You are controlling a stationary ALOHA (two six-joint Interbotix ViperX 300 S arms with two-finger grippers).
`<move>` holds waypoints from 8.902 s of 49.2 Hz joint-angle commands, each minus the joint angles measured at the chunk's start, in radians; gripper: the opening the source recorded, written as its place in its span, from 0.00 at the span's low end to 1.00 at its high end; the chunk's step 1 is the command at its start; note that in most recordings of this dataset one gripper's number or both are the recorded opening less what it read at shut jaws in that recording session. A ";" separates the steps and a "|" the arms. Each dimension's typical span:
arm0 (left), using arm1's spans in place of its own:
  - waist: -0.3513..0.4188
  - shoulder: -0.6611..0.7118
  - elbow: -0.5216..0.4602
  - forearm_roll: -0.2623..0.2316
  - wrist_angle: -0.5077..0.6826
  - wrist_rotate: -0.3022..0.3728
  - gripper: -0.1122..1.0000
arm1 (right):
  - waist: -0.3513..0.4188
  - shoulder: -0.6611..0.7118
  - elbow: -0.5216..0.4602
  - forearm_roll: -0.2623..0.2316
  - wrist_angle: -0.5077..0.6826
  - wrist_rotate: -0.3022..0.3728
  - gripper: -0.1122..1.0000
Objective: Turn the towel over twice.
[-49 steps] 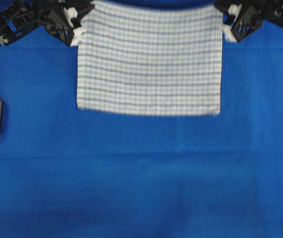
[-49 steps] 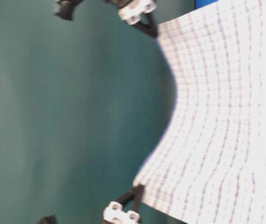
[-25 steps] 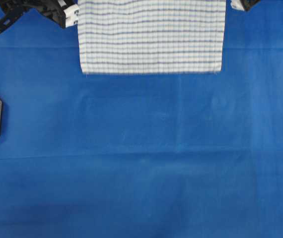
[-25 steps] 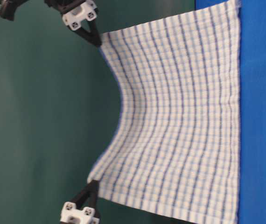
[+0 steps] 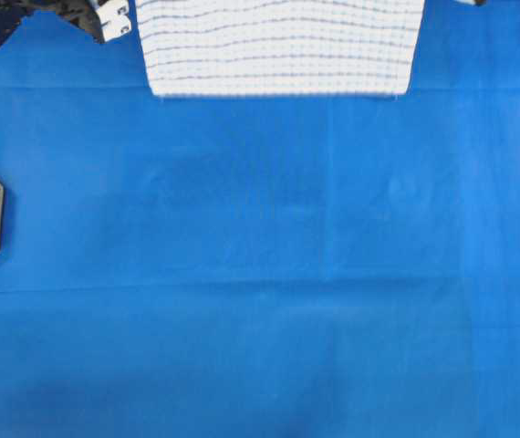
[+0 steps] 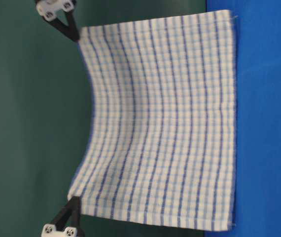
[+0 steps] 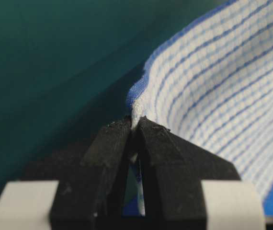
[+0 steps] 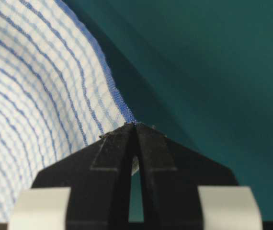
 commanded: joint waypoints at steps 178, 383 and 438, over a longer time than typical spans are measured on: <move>-0.696 -0.347 0.167 -0.002 0.457 -0.011 0.67 | 0.684 -0.284 0.327 -0.264 0.017 0.606 0.65; -0.120 -0.150 0.041 0.000 0.270 0.153 0.11 | 0.179 -0.072 0.023 -0.469 0.233 0.568 0.14; -0.706 0.103 0.219 -0.002 0.334 -0.077 0.11 | 0.890 0.058 0.310 -0.420 0.215 1.072 0.14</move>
